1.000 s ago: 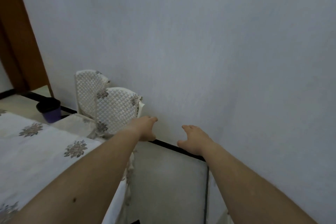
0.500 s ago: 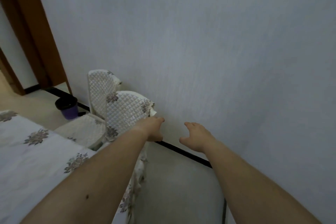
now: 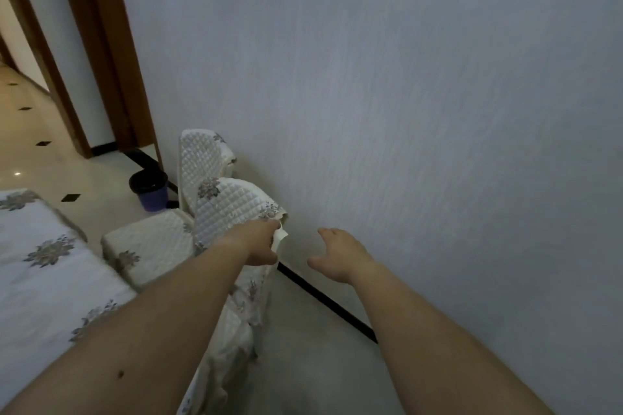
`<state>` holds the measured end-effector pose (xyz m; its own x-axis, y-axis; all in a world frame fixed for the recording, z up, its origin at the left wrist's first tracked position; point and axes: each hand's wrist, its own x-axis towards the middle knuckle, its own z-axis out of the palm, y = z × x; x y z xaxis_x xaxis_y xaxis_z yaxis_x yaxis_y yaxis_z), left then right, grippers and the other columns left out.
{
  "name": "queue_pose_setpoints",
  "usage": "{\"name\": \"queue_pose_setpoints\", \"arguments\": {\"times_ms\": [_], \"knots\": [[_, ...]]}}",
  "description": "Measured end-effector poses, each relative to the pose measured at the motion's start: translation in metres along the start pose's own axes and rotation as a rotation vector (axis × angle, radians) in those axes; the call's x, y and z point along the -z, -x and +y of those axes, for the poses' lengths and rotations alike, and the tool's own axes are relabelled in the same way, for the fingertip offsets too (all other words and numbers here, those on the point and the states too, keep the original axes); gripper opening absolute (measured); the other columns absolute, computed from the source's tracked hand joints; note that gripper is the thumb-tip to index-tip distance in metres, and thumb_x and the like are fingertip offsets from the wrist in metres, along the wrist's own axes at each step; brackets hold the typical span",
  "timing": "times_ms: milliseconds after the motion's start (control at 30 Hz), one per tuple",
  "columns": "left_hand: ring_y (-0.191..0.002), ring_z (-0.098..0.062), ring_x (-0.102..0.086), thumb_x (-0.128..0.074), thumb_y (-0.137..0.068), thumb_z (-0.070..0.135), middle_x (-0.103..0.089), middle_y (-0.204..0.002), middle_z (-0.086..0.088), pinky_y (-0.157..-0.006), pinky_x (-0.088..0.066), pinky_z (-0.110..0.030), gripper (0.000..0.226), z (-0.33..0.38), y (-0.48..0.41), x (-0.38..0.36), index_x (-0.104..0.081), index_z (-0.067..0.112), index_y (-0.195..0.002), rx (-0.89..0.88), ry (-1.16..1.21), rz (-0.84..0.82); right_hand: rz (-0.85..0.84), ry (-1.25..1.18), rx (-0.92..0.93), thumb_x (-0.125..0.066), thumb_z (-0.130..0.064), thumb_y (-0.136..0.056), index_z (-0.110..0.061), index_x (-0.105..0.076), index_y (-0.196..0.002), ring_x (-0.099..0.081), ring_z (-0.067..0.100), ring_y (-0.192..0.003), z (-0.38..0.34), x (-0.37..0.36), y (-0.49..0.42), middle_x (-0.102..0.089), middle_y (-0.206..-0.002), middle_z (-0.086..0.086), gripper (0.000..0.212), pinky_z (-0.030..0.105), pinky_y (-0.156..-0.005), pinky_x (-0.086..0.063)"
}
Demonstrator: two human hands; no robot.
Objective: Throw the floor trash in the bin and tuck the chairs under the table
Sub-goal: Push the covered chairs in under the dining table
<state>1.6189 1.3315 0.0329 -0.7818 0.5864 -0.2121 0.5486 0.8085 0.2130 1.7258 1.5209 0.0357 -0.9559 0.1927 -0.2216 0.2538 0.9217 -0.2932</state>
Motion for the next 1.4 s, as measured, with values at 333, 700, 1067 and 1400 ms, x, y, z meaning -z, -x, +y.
{"name": "queue_pose_setpoints", "arguments": {"times_ms": [333,700,1067,1400], "knots": [[-0.124,-0.029,-0.054,-0.065,-0.079,0.039,-0.051,-0.141,-0.007,-0.101,-0.049,-0.045,0.069,0.037,-0.098,0.011,-0.044,0.02,-0.142,0.139,0.069,0.043,-0.052,0.04,0.148,-0.056,-0.057,-0.09,-0.018,-0.019,-0.161,-0.025,0.027,-0.15,0.072,0.045,-0.115,-0.025,-0.165,0.009,0.089,0.042,-0.122,-0.026],[-0.129,-0.031,-0.051,-0.067,-0.083,0.044,-0.046,-0.147,-0.007,-0.101,-0.047,-0.046,0.079,-0.002,-0.177,0.013,-0.033,0.024,-0.151,0.316,0.086,0.061,-0.118,0.058,0.319,-0.056,-0.057,-0.089,-0.017,-0.023,-0.16,-0.027,0.028,-0.149,0.069,0.055,-0.231,-0.028,-0.164,0.009,0.089,0.041,-0.12,-0.028],[-0.134,-0.03,-0.047,-0.065,-0.087,0.044,-0.041,-0.153,-0.008,-0.105,-0.045,-0.045,0.083,-0.083,-0.265,0.032,-0.026,0.024,-0.156,0.506,0.136,0.074,-0.179,0.124,0.488,-0.057,-0.059,-0.088,-0.014,-0.03,-0.157,-0.036,0.031,-0.144,0.008,0.077,-0.391,-0.036,-0.159,0.012,0.086,0.043,-0.115,-0.036],[-0.132,-0.029,-0.048,-0.064,-0.085,0.048,-0.045,-0.151,-0.007,-0.108,-0.041,-0.045,0.074,-0.122,-0.3,0.032,-0.037,0.021,-0.148,0.728,0.24,0.093,-0.285,0.145,0.701,-0.062,-0.046,-0.091,-0.019,-0.032,-0.156,-0.04,0.031,-0.14,-0.038,0.08,-0.479,-0.042,-0.153,0.012,0.077,0.039,-0.111,-0.036]]}}
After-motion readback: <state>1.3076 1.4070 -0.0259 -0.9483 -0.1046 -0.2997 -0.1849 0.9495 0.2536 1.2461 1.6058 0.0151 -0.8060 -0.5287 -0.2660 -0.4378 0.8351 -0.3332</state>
